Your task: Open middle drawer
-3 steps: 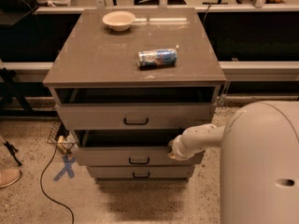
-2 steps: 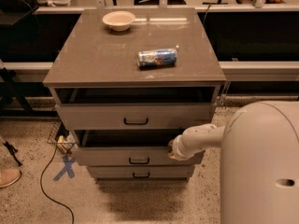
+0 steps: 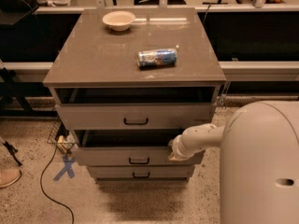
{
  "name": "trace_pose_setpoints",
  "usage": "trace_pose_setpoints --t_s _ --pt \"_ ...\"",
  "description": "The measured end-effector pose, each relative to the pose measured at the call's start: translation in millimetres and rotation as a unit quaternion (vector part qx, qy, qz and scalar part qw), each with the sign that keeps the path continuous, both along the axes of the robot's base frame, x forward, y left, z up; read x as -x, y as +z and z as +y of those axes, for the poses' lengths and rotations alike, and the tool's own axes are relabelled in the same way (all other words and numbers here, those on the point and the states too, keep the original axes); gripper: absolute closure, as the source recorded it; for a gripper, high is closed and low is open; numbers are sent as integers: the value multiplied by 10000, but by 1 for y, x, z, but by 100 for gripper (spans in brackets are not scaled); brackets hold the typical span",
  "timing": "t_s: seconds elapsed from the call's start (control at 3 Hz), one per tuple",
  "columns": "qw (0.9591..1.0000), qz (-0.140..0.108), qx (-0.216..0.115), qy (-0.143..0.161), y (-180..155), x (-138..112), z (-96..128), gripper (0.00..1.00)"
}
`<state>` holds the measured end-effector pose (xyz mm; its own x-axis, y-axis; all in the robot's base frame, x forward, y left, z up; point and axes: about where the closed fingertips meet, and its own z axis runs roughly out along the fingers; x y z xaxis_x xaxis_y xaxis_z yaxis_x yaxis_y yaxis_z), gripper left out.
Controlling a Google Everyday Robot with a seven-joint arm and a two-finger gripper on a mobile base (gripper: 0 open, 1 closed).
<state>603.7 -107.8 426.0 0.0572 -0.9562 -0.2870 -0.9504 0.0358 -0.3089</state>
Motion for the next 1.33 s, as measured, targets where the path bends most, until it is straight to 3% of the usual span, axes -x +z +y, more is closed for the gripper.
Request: trace_pose_setpoints --t_s 0.33,1.0,1.33 --pt "10000 12 -1 7 -1 1 1 4" --pt "9999 138 26 67 -6 2 3 0" --pt "9990 450 26 51 -15 1 2 0"
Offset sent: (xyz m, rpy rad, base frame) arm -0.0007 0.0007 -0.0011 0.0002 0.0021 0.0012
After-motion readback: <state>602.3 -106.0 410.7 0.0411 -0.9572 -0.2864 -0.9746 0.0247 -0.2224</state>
